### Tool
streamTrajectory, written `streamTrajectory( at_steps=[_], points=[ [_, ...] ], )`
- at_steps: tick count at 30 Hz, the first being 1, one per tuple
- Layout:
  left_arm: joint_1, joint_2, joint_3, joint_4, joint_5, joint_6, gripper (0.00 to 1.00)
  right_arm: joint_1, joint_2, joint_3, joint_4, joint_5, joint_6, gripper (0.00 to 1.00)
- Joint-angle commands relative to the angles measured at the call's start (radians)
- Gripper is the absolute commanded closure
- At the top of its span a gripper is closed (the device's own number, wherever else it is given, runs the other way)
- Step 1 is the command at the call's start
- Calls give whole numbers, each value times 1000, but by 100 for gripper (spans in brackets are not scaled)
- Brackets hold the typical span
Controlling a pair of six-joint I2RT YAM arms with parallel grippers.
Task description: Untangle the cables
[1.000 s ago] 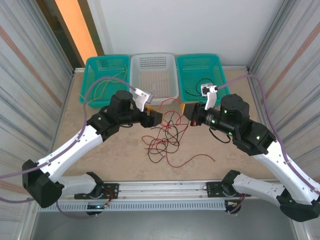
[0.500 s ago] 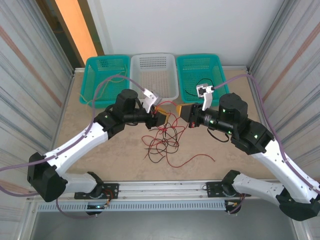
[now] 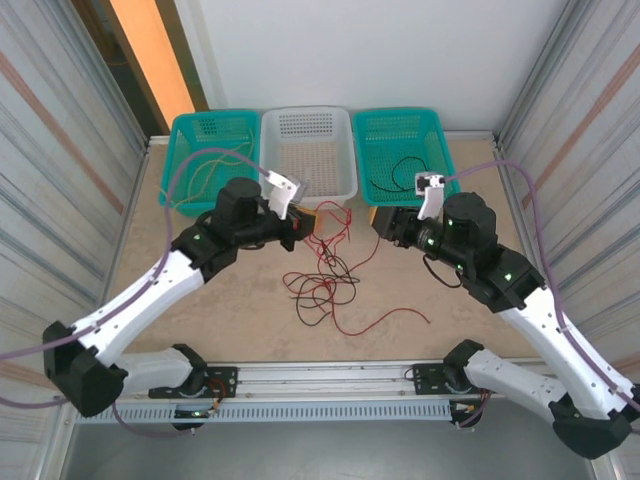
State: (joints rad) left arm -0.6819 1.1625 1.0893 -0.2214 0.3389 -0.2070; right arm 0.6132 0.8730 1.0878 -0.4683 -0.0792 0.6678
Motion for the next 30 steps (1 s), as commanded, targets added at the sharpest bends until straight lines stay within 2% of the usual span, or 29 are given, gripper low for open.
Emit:
streamTrajectory(
  at_steps=[1, 3, 5, 6, 9, 12, 15, 19, 23, 27, 30],
  points=[
    [-7, -76, 47, -68, -83, -21, 100, -79, 31, -56, -96, 36, 96, 53],
    [-13, -99, 38, -104, -110, -29, 100, -83, 36, -79, -95, 1, 100, 49],
    [-14, -120, 21, -112, -117, -51, 100, -49, 11, -103, -40, -30, 93, 35],
    [-15, -128, 11, -110, -110, -62, 100, -21, 2, -109, 3, -57, 82, 32],
    [-16, -132, -2, -105, -111, -96, 100, 97, 0, -103, 107, -102, 35, 27],
    [-16, -126, -1, -82, -125, -170, 100, 227, 43, -82, 135, -28, -9, 23],
    [-16, -123, 0, -24, -90, -243, 100, 271, 103, -85, 168, -2, 12, 24],
    [-17, -115, 24, -12, -36, -265, 100, 276, 161, -83, 197, 56, 44, 25],
    [-16, -131, 42, -31, -51, -277, 100, 261, 196, -70, 209, 29, 38, 27],
    [-16, -134, 67, -42, -55, -308, 100, 277, 239, -73, 212, -14, 19, 37],
    [-12, -130, 96, -87, -107, -317, 100, 294, 233, -86, 209, -19, 0, 39]
  ],
)
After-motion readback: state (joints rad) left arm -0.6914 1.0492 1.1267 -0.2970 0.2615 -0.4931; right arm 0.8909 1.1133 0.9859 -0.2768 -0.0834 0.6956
